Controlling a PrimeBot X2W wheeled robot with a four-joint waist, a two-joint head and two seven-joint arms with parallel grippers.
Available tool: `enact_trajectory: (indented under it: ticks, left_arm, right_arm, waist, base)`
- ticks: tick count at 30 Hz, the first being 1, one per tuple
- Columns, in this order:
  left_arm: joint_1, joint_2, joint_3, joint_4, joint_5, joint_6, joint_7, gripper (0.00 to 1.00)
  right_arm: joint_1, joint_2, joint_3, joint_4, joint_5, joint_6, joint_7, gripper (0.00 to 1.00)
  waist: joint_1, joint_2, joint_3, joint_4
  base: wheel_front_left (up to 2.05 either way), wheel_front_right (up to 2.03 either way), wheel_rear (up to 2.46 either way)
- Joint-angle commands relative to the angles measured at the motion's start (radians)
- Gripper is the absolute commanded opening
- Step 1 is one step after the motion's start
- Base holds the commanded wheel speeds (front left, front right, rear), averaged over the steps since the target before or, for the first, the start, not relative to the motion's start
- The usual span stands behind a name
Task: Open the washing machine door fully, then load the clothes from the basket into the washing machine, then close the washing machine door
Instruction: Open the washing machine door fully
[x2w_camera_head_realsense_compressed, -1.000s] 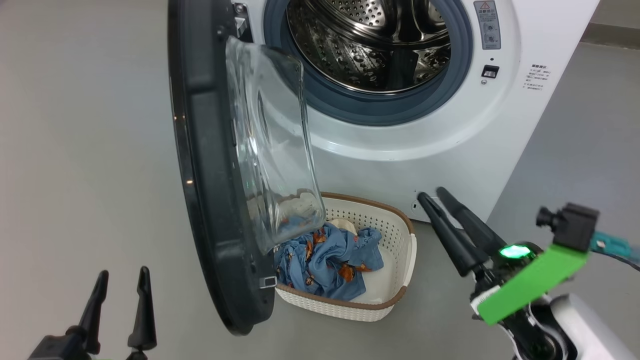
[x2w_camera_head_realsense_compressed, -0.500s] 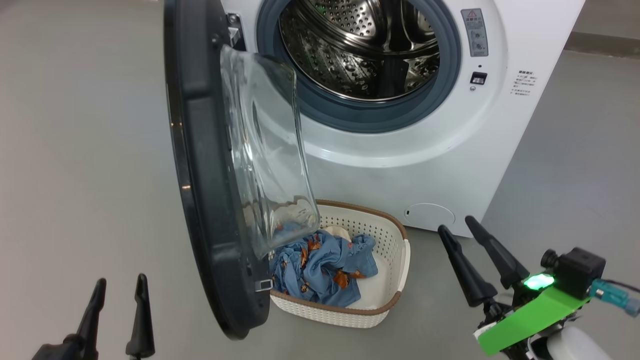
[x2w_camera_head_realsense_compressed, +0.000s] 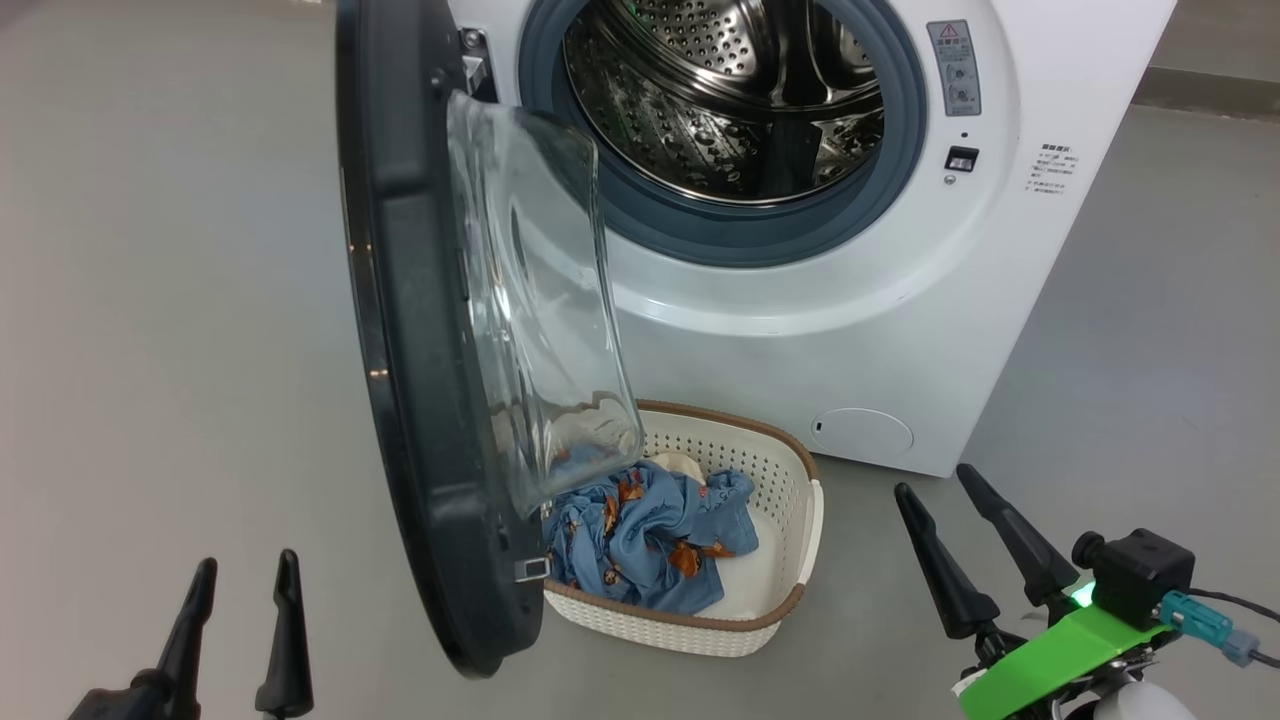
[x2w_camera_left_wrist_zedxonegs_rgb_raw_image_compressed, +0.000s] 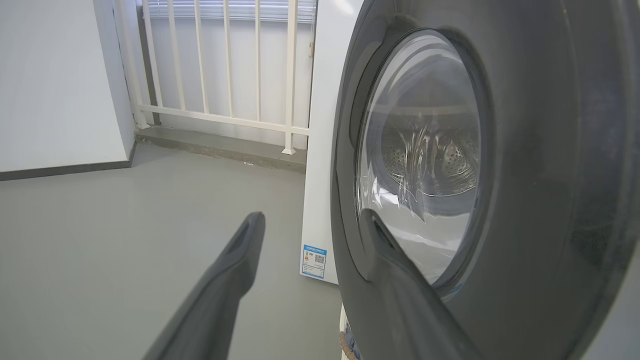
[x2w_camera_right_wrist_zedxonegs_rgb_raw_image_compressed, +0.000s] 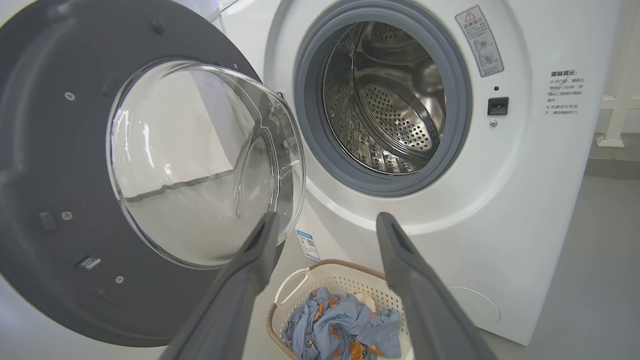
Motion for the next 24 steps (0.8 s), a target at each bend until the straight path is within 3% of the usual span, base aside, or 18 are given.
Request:
enact_trajectory:
  ticks: [1, 24]
  left_arm:
    - [-0.021, 0.011, 0.031, -0.027, -0.001, -0.003, -0.008, 1.0]
    - [-0.016, 0.015, 0.024, -0.022, -0.005, -0.003, -0.008, 1.0]
  right_arm:
    - [0.01, -0.004, 0.015, -0.013, -0.018, 0.003, -0.012, 1.0]
    - [0.013, 0.002, -0.001, 0.01, -0.053, 0.003, -0.012, 1.0]
  waist:
    - [0.0, 0.0, -0.001, 0.001]
    - [0.0, 0.0, -0.004, -0.012]
  base:
    - [0.0, 0.0, 0.0]
    - [0.0, 0.0, 0.0]
